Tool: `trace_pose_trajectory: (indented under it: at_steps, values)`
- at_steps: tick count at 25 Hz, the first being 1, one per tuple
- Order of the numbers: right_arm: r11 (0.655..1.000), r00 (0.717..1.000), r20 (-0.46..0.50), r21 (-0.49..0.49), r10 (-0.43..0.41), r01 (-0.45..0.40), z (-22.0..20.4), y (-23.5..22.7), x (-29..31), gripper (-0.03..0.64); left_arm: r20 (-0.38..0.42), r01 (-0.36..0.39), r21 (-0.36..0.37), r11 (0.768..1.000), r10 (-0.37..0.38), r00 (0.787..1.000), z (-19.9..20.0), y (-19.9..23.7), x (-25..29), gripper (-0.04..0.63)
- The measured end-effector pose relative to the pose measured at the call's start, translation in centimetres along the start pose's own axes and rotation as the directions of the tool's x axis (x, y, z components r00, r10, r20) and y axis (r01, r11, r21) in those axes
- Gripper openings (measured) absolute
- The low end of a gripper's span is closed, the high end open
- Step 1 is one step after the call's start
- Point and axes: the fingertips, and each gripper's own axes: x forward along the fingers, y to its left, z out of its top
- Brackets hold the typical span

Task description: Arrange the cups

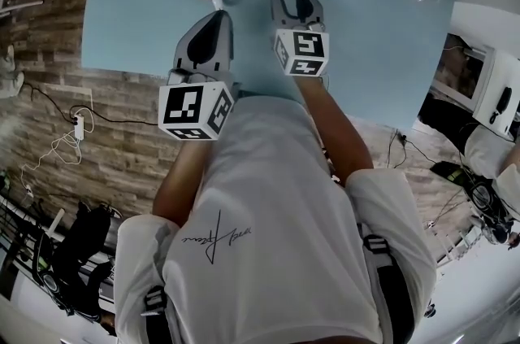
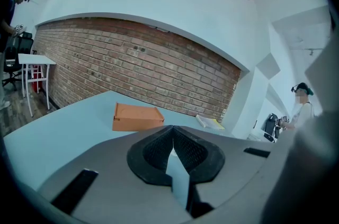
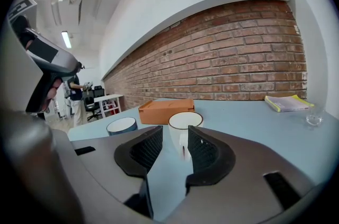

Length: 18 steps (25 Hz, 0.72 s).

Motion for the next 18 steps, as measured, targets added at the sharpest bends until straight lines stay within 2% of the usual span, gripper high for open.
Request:
trace_pose_trajectory:
  at_steps: [18]
  values:
    - [0.999,0.995,-0.094,-0.050,-0.022,0.018,-4.2,-1.1,3.3,0.127,-0.020,-0.016,0.000,1.000,0.016,1.000,0.0,0.4,-0.1,0.009]
